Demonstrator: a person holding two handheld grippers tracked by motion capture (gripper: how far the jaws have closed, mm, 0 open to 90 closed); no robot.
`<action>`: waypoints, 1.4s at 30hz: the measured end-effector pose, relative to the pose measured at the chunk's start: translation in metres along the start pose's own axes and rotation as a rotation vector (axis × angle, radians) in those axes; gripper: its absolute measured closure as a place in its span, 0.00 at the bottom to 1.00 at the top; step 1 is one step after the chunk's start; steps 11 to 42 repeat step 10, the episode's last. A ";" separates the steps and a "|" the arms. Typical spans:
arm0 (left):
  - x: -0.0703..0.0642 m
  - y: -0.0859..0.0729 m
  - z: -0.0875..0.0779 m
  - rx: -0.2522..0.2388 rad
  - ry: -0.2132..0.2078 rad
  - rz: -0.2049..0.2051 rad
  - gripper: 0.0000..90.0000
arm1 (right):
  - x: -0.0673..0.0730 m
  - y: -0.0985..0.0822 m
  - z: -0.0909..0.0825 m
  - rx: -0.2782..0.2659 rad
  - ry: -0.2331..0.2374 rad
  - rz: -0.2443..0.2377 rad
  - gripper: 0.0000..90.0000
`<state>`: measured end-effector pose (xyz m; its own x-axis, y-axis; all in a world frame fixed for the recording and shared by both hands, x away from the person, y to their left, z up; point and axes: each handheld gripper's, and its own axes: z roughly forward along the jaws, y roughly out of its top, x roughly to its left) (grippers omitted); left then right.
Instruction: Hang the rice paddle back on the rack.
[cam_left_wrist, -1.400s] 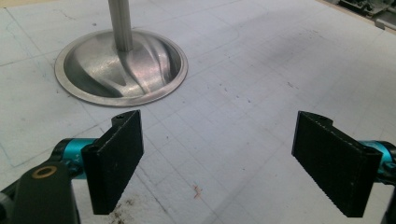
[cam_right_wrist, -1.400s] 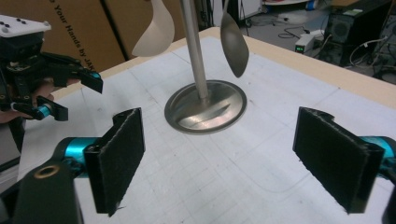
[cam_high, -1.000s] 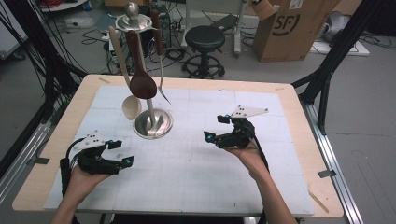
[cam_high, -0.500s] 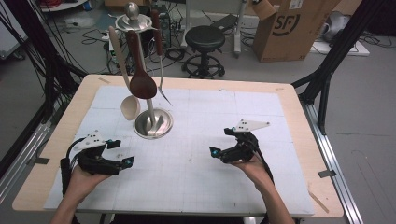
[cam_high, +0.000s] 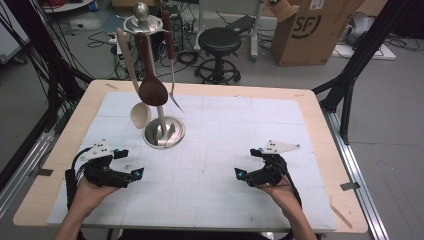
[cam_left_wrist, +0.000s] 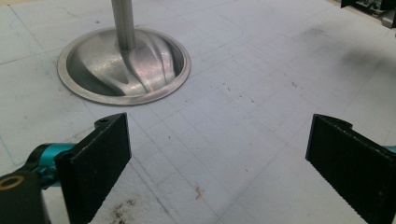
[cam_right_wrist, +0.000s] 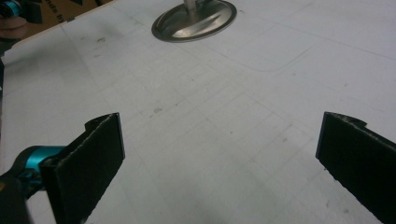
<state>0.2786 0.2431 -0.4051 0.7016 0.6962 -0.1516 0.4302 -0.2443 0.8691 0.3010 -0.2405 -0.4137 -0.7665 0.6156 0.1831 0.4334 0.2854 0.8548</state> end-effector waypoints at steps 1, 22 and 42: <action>0.000 0.000 0.000 0.001 0.001 0.000 0.08 | 0.000 -0.002 -0.002 0.002 -0.004 0.008 0.00; -0.001 -0.001 0.000 0.004 -0.001 0.001 0.08 | -0.001 -0.016 -0.007 0.006 -0.016 0.020 0.00; -0.001 -0.001 0.000 0.004 -0.001 0.001 0.08 | -0.001 -0.016 -0.007 0.006 -0.016 0.020 0.00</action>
